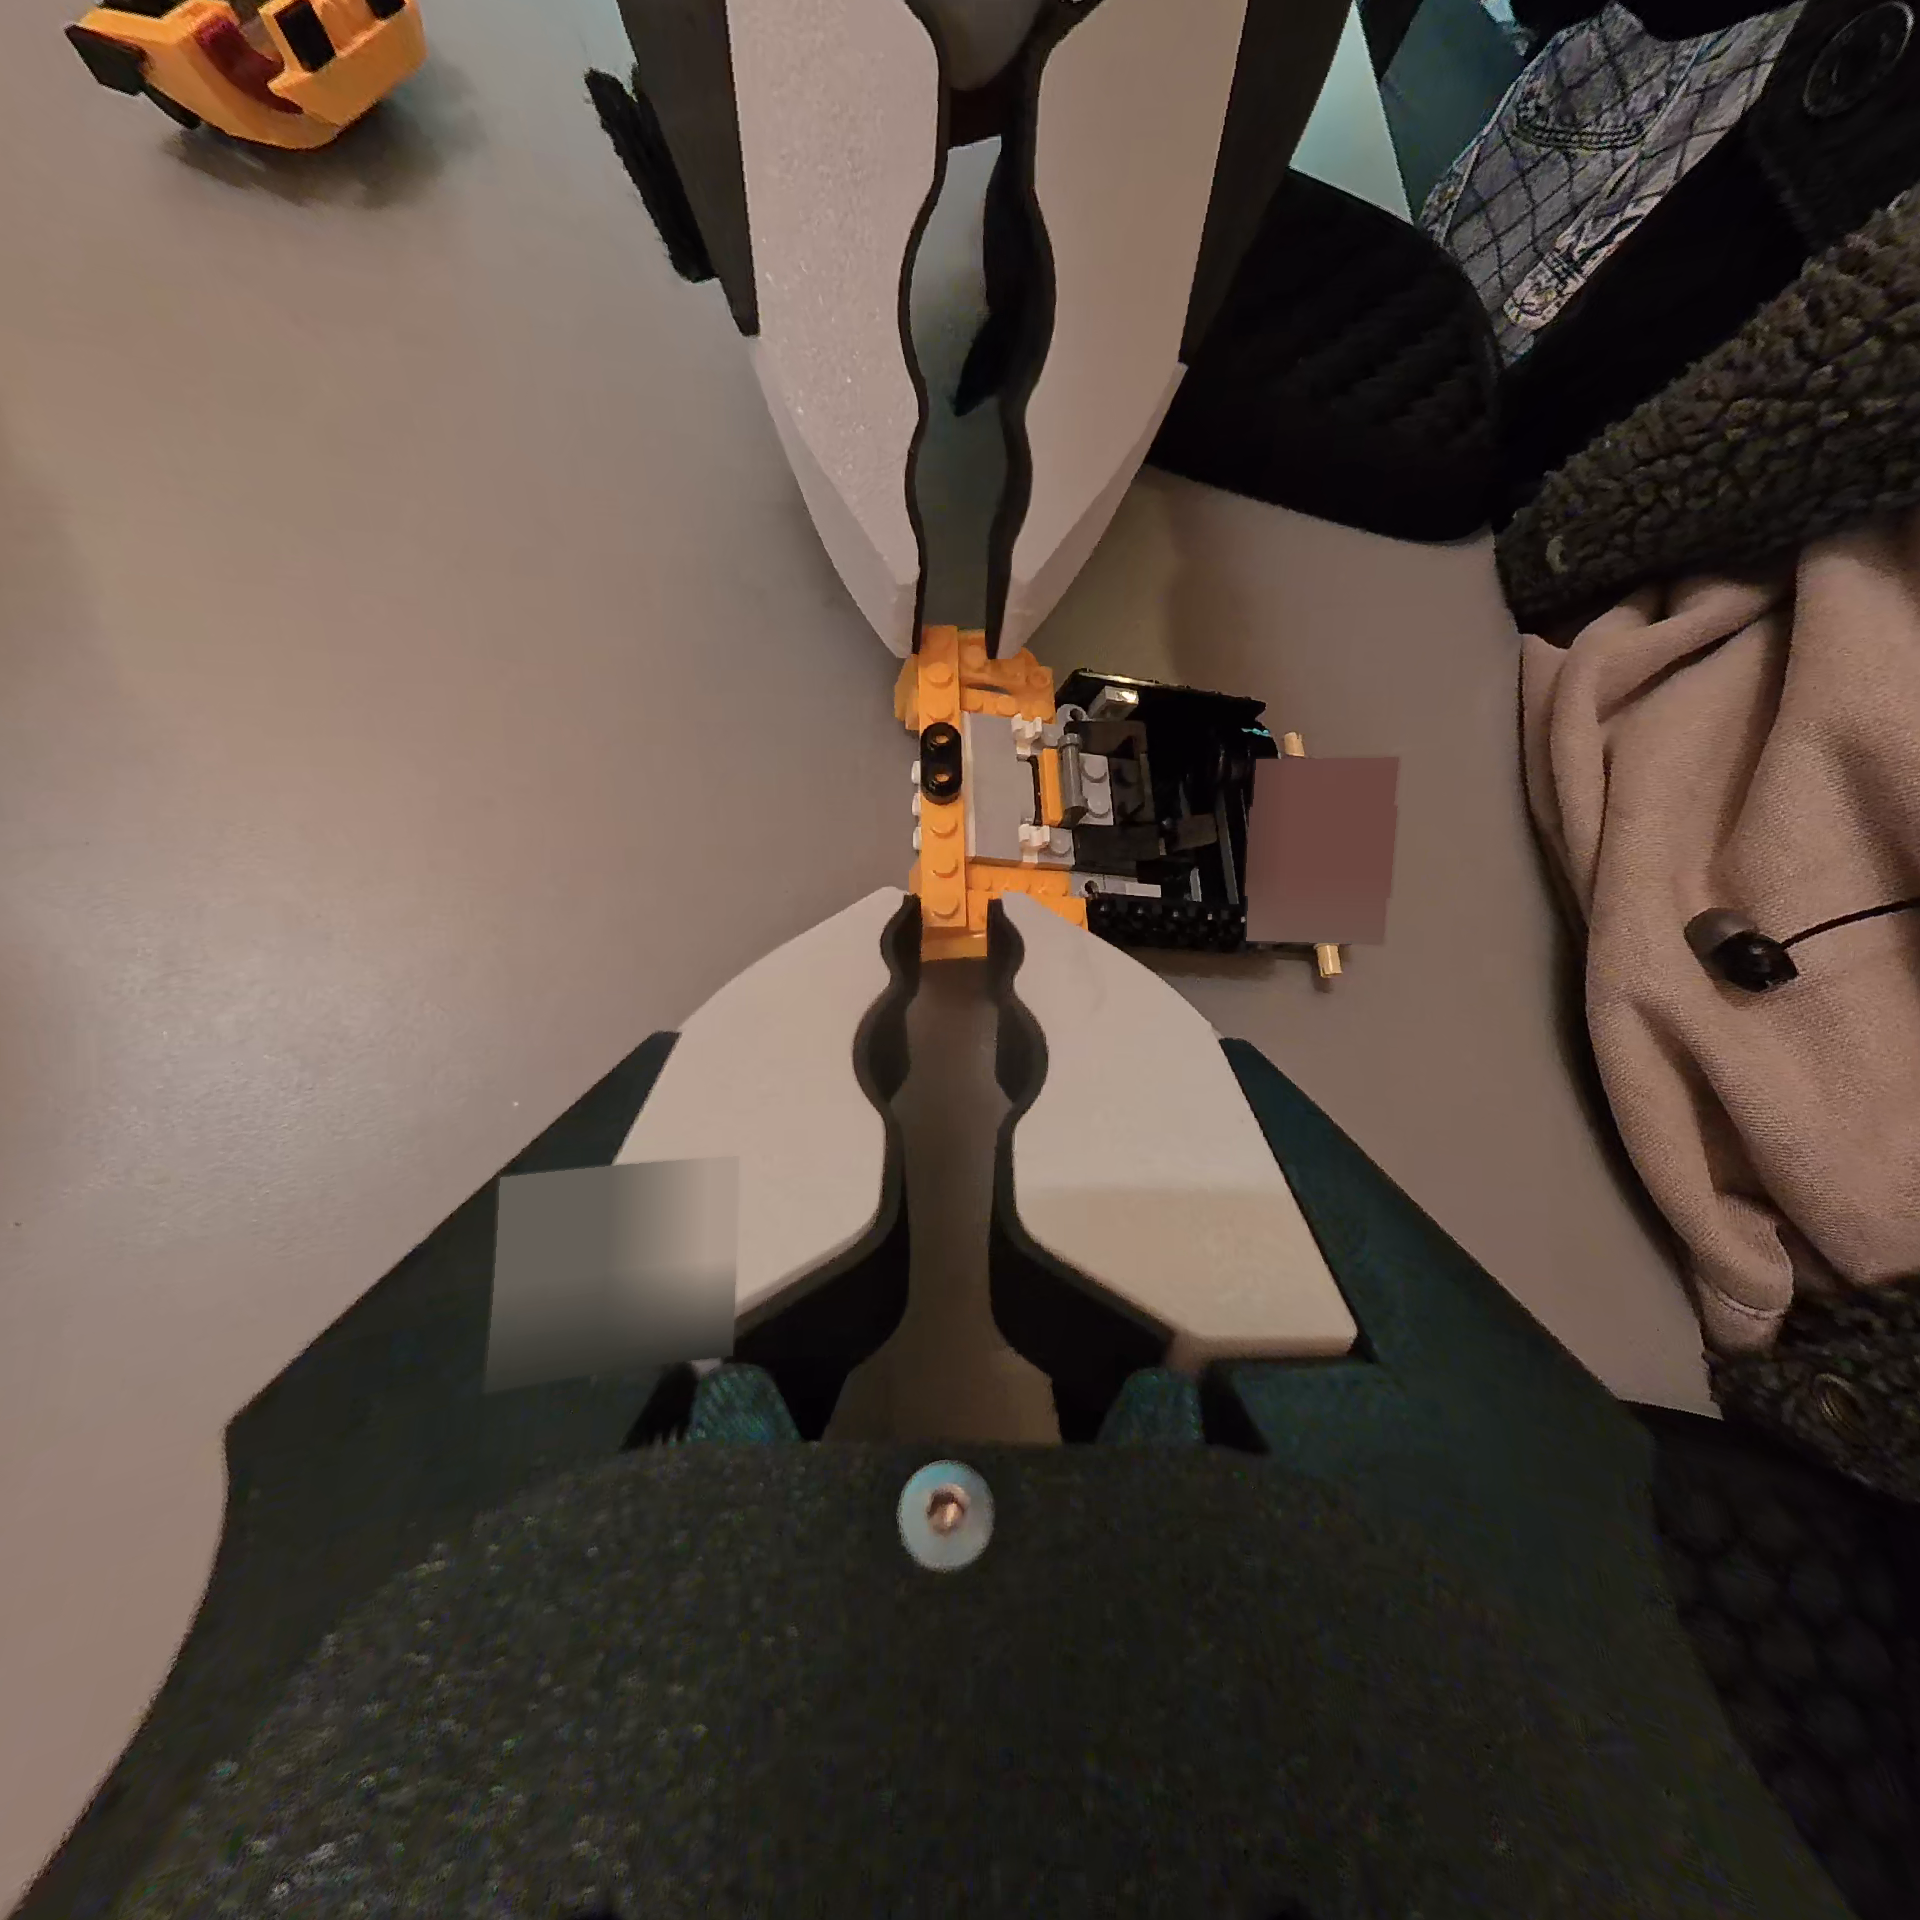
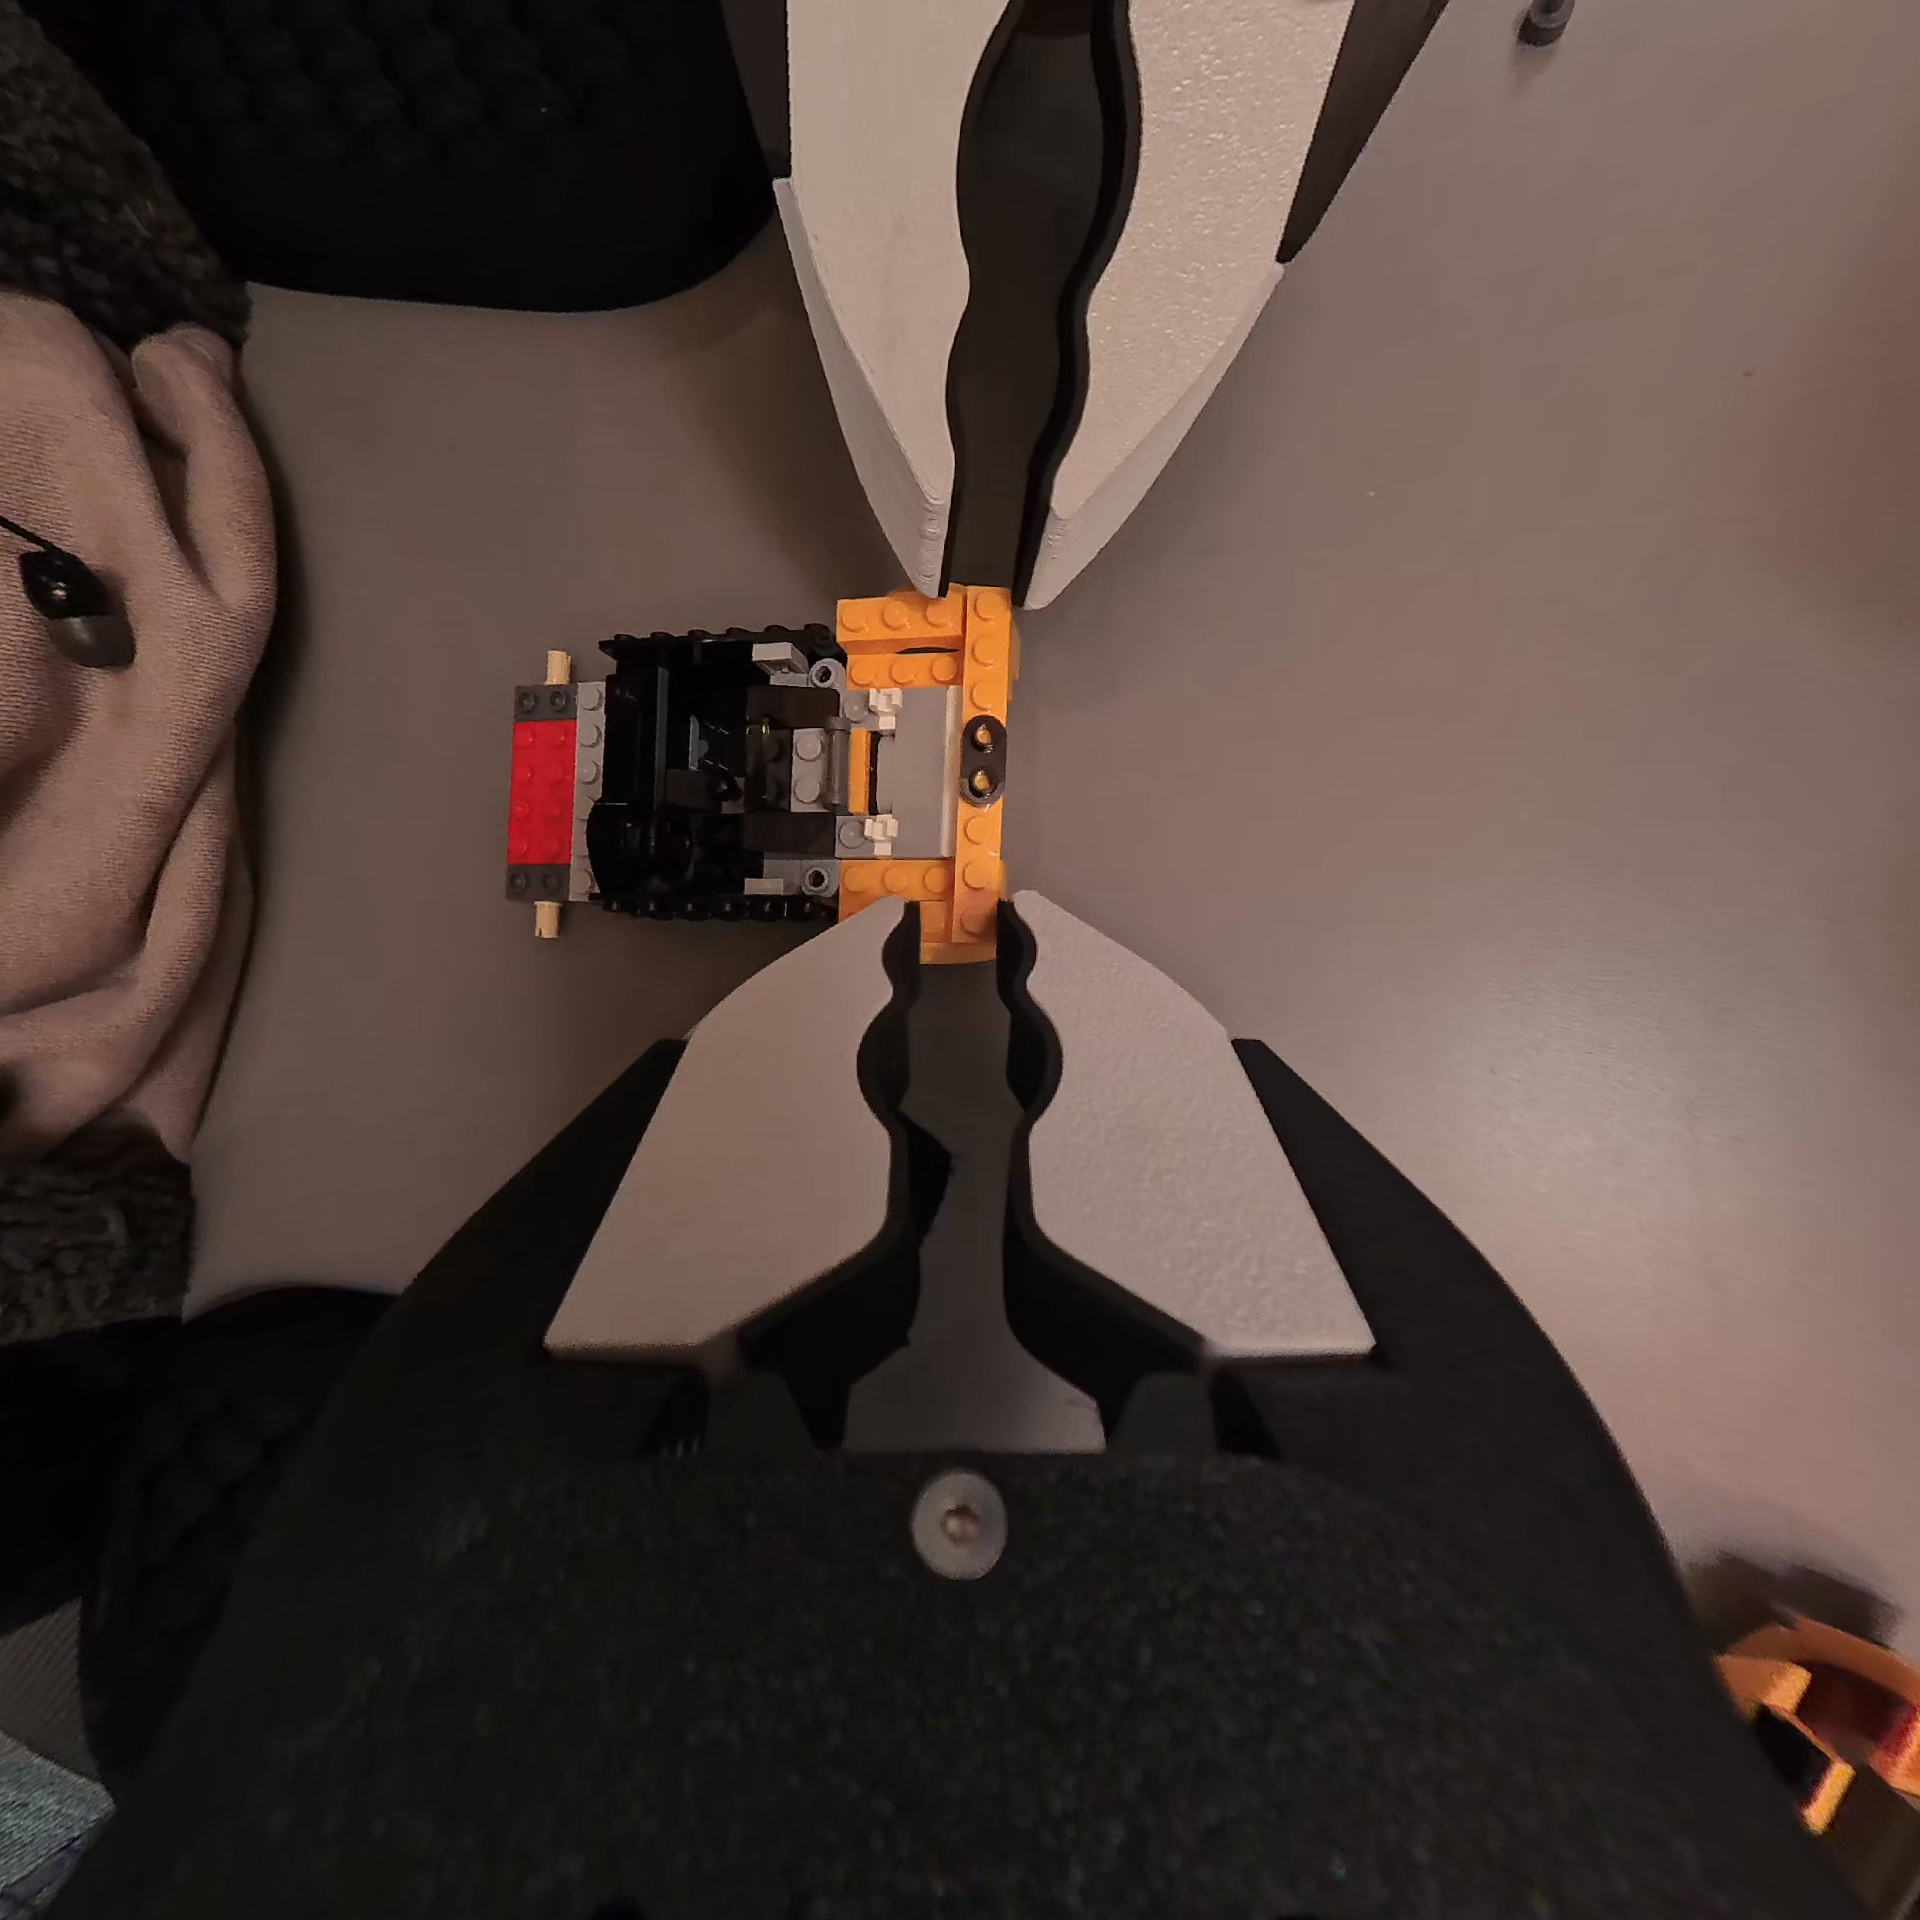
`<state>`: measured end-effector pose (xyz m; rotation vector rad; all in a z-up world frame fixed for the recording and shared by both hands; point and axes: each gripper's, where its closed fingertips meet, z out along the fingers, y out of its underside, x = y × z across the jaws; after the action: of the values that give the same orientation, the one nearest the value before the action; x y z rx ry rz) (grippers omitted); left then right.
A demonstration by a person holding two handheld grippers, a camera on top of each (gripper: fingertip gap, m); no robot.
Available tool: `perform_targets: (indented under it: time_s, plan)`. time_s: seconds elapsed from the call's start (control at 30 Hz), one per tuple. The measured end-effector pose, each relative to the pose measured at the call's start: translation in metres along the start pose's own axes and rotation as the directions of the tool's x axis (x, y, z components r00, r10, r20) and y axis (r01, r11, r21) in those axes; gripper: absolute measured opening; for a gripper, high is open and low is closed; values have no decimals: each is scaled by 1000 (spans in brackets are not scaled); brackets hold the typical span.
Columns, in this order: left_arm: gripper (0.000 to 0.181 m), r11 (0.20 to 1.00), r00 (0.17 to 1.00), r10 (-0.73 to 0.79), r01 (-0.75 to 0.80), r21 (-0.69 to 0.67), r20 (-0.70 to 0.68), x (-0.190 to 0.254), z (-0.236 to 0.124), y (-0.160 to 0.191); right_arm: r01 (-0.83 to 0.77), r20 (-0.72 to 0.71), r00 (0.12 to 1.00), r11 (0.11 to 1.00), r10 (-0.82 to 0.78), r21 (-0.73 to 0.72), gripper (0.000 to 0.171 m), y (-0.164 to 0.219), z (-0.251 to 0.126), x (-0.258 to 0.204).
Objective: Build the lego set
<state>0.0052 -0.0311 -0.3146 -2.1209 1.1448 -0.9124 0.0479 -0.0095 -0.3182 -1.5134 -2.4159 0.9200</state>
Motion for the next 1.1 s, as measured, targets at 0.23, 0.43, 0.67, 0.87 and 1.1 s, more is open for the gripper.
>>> perform_targets:
  time_s: [0.23, 0.43, 0.67, 0.87, 1.1]
  plan:
    - [12, 1000, 1000, -5, 5, 0, -3, 1, 0, 1, 9, 9, 1000, 1000, -9, 0, 16, 0, -1, -1]
    - [13, 1000, 1000, -3, 3, 4, -3, 1, 0, 0, 19, 12, 1000, 1000, -19, -8, 19, 1, -1, -3]
    - [15, 1000, 1000, 0, 0, 2, -3, 3, 1, -1, 27, 13, 1000, 999, -27, -20, 21, 3, 1, -4]
    - [16, 1000, 1000, -3, 3, 4, -4, 3, 0, -1, 26, 14, 1000, 999, -26, -22, 22, 3, 1, -3]
    - [17, 1000, 1000, -2, 2, 5, -9, 4, -1, -1, 28, 18, 999, 999, -28, -20, 22, 2, 1, -4]
